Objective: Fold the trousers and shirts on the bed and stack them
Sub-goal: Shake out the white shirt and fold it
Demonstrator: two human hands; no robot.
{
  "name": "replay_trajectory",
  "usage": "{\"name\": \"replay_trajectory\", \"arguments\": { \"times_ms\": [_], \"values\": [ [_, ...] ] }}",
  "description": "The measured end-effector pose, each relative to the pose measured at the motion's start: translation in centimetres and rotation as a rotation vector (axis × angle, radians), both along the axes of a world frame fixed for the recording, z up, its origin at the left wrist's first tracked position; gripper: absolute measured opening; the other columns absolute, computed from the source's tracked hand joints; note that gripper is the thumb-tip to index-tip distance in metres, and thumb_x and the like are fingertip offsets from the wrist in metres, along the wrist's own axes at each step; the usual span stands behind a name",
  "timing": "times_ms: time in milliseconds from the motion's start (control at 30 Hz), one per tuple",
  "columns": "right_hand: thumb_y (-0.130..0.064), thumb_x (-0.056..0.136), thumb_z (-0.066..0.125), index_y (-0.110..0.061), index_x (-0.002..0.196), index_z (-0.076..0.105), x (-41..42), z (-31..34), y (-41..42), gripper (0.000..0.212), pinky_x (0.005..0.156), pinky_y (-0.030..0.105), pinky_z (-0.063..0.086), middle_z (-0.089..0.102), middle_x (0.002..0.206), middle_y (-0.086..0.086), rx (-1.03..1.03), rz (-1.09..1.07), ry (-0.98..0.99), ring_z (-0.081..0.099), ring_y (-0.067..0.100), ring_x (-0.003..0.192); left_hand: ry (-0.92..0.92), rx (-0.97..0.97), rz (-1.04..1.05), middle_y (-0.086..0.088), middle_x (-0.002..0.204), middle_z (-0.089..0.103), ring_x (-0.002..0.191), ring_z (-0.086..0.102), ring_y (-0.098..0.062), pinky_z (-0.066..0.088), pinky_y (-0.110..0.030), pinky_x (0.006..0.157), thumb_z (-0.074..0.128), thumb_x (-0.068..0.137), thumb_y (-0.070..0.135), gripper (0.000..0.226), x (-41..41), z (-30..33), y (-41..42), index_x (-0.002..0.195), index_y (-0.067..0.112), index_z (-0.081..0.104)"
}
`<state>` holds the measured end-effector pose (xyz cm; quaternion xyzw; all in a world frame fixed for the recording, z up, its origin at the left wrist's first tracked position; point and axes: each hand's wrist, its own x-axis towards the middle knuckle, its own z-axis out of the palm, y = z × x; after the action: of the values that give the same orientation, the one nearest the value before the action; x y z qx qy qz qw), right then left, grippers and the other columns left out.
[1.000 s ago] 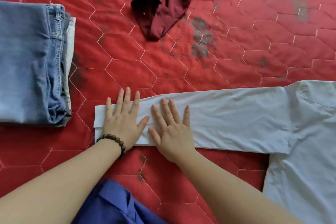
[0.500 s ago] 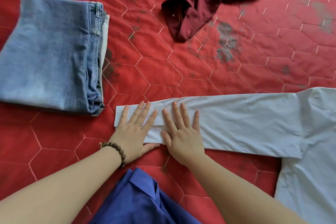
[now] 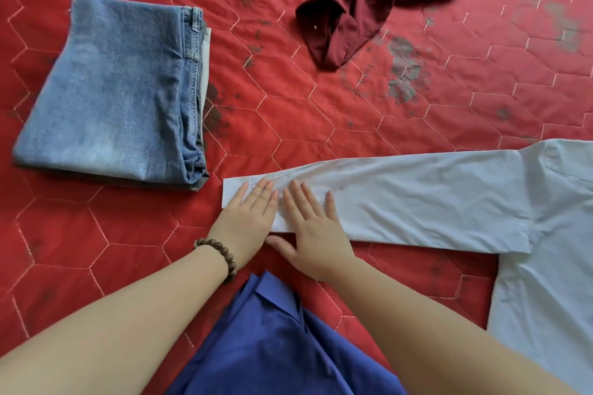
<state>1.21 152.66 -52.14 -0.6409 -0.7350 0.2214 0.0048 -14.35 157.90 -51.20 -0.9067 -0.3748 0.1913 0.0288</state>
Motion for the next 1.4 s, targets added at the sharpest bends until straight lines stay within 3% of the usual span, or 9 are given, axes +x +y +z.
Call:
{"name": "replay_trajectory", "arguments": {
  "times_ms": [100,167,333,467,567,833,1033,1233,1400],
  "values": [
    [-0.05,0.092,0.042,-0.016,0.153,0.01,-1.3,0.8,0.4,0.077,0.115,0.055,-0.011,0.006,0.161,0.004,0.044,-0.014,-0.014,-0.002,0.018,0.148,-0.328,0.127,-0.058,-0.017,0.117,0.066,0.115,0.061,-0.028,0.049,-0.044,0.097,0.032,0.085,0.01,0.046,-0.3,2.0,0.4,0.113,-0.001,0.067],
    [-0.028,0.094,0.043,-0.014,0.151,0.02,-1.9,1.9,1.3,0.063,0.118,0.048,-0.006,0.026,0.157,0.004,0.124,-0.099,0.023,0.016,0.018,0.146,-0.535,0.173,-0.043,-0.015,0.104,0.072,0.103,0.067,-0.03,0.054,-0.047,0.087,0.037,0.081,0.005,0.04,-0.1,3.5,0.6,0.1,-0.002,0.072],
    [-0.005,0.089,0.043,-0.019,0.143,0.041,0.4,6.0,2.4,0.057,0.097,0.037,0.039,0.056,0.136,0.003,0.216,-0.378,0.261,0.054,0.027,0.119,-0.705,0.107,0.261,-0.021,0.145,0.041,0.137,0.035,-0.035,0.03,-0.051,0.112,0.067,0.08,0.013,0.061,2.6,6.7,0.2,0.136,-0.002,0.047],
    [-0.003,0.086,0.048,-0.019,0.142,0.044,6.5,9.2,1.1,0.059,0.087,0.038,0.043,0.06,0.131,0.008,0.315,-0.455,0.284,0.058,0.033,0.112,-0.857,0.026,0.522,-0.021,0.157,0.011,0.147,0.009,-0.029,0.014,-0.043,0.119,0.07,0.078,0.018,0.092,6.9,8.6,-1.8,0.148,-0.002,0.014],
    [0.001,0.083,0.047,-0.019,0.143,0.043,11.3,11.4,-0.4,0.063,0.084,0.039,0.044,0.062,0.128,0.01,0.352,-0.527,0.235,0.059,0.036,0.107,-0.972,-0.043,0.639,-0.02,0.157,0.01,0.147,0.008,-0.026,0.014,-0.041,0.12,0.062,0.087,0.017,0.082,11.0,9.2,-3.6,0.148,-0.003,0.011],
    [0.005,0.084,0.041,-0.014,0.142,0.044,33.2,17.8,-9.0,0.061,0.079,0.043,0.045,0.065,0.117,0.019,0.571,-0.673,-0.003,0.061,0.04,0.096,-0.888,-0.189,0.336,-0.009,0.158,0.001,0.147,0.001,-0.019,0.006,-0.033,0.12,0.054,0.091,0.038,0.082,30.4,9.7,-13.9,0.15,0.004,0.009],
    [0.002,0.086,0.044,-0.018,0.143,0.043,47.8,16.1,-17.4,0.061,0.075,0.043,0.047,0.067,0.115,0.016,0.595,-0.781,-0.088,0.063,0.042,0.091,-0.487,-0.13,0.258,-0.01,0.158,-0.017,0.146,-0.017,-0.021,-0.008,-0.034,0.118,0.042,0.09,0.056,0.094,39.6,5.2,-18.1,0.149,0.007,-0.012],
    [0.001,0.086,0.038,-0.027,0.148,0.031,53.6,7.5,-26.1,0.068,0.081,0.037,0.041,0.059,0.13,0.01,0.244,-0.972,-0.071,0.058,0.037,0.106,-0.284,-0.055,0.213,-0.014,0.159,-0.01,0.147,-0.01,-0.025,-0.001,-0.041,0.118,0.041,0.092,0.055,0.086,42.2,1.1,-18.0,0.151,0.012,-0.005],
    [-0.002,0.087,0.036,-0.012,0.153,0.01,52.2,2.9,-28.8,0.072,0.11,0.042,0.027,0.017,0.159,0.011,-0.091,-0.96,-0.163,0.029,0.033,0.139,-0.284,-0.002,0.16,-0.016,0.159,-0.001,0.147,-0.004,-0.029,-0.002,-0.044,0.118,0.051,0.09,0.035,0.078,42.0,-0.1,-16.5,0.152,0.014,0.008]
  ]
}}
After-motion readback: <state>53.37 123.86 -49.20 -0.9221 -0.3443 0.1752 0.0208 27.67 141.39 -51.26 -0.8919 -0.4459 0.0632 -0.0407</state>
